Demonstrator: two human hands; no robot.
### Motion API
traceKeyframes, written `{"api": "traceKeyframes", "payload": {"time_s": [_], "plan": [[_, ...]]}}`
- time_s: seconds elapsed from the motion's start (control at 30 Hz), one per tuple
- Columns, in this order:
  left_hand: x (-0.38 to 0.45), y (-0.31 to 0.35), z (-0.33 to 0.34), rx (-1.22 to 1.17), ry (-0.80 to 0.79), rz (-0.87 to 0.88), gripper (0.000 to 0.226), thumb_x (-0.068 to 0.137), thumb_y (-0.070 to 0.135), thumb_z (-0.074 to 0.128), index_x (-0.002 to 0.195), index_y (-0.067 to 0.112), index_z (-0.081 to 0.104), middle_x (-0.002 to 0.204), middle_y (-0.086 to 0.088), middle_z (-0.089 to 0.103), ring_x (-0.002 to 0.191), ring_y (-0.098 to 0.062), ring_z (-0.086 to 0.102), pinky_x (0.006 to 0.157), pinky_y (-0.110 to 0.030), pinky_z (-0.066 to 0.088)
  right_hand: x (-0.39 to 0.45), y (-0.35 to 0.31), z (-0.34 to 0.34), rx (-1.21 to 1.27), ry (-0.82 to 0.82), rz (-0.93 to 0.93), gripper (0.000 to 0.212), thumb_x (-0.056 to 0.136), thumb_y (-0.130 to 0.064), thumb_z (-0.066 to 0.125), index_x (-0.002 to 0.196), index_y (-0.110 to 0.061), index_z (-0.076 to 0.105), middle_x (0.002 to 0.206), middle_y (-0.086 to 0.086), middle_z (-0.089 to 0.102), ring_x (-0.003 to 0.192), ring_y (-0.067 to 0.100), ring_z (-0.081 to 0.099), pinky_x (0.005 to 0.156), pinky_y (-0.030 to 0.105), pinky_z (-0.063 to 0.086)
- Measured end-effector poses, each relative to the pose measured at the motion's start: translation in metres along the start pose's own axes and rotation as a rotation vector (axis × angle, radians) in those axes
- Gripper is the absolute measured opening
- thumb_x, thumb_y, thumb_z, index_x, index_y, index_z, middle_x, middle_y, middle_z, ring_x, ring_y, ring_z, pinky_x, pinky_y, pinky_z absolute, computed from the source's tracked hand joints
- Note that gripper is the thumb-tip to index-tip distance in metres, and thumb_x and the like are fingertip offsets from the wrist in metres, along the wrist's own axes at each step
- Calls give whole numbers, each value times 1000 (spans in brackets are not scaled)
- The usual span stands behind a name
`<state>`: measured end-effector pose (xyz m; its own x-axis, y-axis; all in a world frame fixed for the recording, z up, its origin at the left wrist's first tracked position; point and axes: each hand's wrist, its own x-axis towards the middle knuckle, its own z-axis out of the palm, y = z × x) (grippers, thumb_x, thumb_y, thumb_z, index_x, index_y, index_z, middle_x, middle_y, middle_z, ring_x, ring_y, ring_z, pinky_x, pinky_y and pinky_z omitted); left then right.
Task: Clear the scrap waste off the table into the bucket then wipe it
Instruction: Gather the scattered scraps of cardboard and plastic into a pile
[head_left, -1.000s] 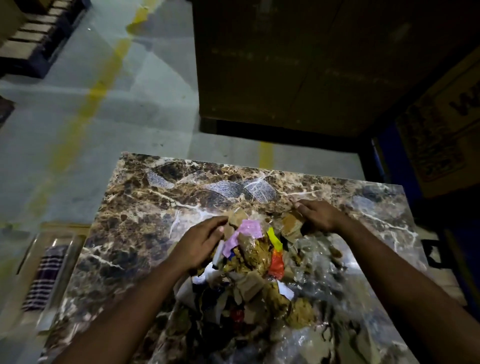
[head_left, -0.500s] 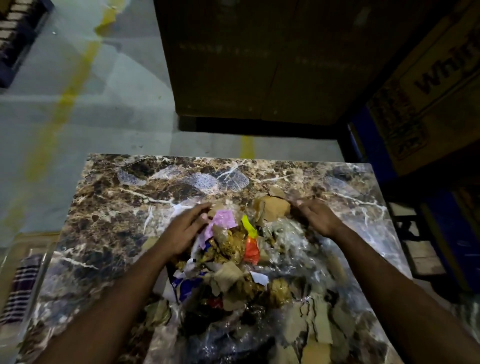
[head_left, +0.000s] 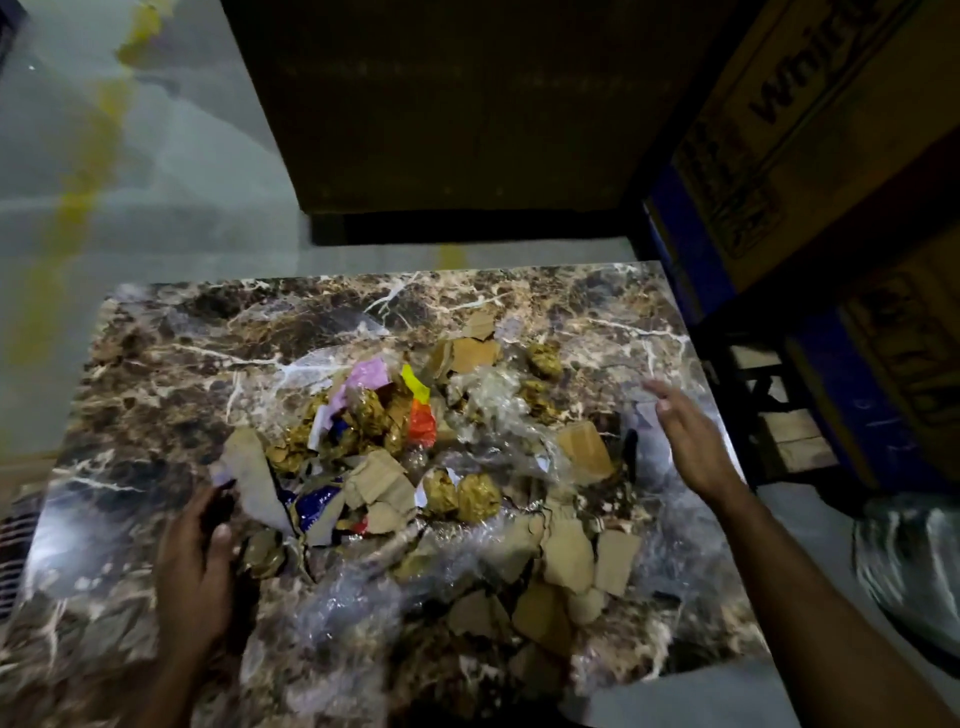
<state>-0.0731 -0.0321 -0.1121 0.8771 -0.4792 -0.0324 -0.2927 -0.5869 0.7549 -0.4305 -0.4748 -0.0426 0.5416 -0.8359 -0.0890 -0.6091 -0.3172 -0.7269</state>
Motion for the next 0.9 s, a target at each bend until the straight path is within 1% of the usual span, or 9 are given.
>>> {"api": "traceKeyframes", "payload": {"time_s": [0.1, 0.2, 0.27, 0.33, 0.47, 0.63, 0.7, 0.83, 0.9], "plan": [[-21, -6, 0, 27, 5, -20, 55, 98, 40, 37, 147, 16, 47, 146, -17, 51, 132, -36, 47, 107, -45, 36, -21, 10, -36, -224, 160, -69, 42, 105, -47, 37, 136, -26, 57, 138, -2, 59, 127, 20, 53, 105, 40, 42], [-45, 3, 8, 82, -41, -17, 58, 96, 37, 39, 146, 8, 47, 146, -22, 50, 132, -42, 46, 106, -56, 37, -74, 49, -39, -550, 181, 177, 49, 100, -57, 30, 135, -33, 54, 137, 8, 59, 125, 38, 50, 105, 53, 40], [-58, 8, 22, 72, -64, -49, 62, 97, 48, 38, 151, 19, 41, 153, -17, 43, 137, -39, 41, 109, -58, 34, -111, 65, -10, -429, -1, 330, 60, 97, -57, 32, 148, -26, 46, 154, 17, 43, 140, 40, 39, 114, 52, 31], [-71, 8, 37, 31, -69, -56, 65, 96, 57, 38, 155, 30, 31, 156, -12, 38, 139, -35, 39, 110, -57, 34, -136, 71, 26, -340, -117, 324, 70, 94, -60, 29, 155, -27, 35, 167, 15, 19, 153, 37, 17, 122, 50, 17], [-89, 37, 73, -101, 23, -99, 70, 97, 56, 42, 158, 29, 21, 157, -9, 34, 139, -29, 39, 111, -49, 36, -141, 56, 76, -292, -35, 300, 73, 94, -66, 21, 158, -31, 25, 170, 6, -1, 155, 32, -8, 124, 56, 1], [-89, 74, 103, -200, 159, -146, 71, 99, 42, 42, 158, 9, 22, 158, -19, 29, 143, -30, 32, 115, -37, 26, -112, 8, 113, -114, 21, 105, 63, 102, -48, 32, 160, -25, 21, 170, -1, -7, 154, 16, -8, 124, 47, 6], [-89, 78, 107, -217, 164, -150, 70, 100, 39, 40, 158, 6, 19, 161, -19, 24, 146, -31, 26, 118, -37, 23, -100, -11, 120, 48, 21, 49, 62, 102, -43, 35, 160, -24, 21, 170, -2, 0, 151, 11, 4, 119, 41, 15], [-97, 68, 96, -276, 295, -251, 70, 100, 50, 36, 160, 23, 15, 161, -16, 27, 142, -30, 35, 115, -48, 33, -91, -32, 97, 250, 170, 36, 59, 101, -39, 40, 157, -21, 29, 168, 1, 17, 140, 9, 34, 104, 24, 39], [-111, 58, 83, -267, 373, -284, 70, 99, 55, 36, 159, 25, 18, 158, -18, 31, 139, -29, 38, 114, -51, 35, -107, -17, 75, 214, 251, -5, 55, 101, -42, 41, 151, -20, 37, 166, 3, 25, 141, 10, 34, 107, 32, 41]]}}
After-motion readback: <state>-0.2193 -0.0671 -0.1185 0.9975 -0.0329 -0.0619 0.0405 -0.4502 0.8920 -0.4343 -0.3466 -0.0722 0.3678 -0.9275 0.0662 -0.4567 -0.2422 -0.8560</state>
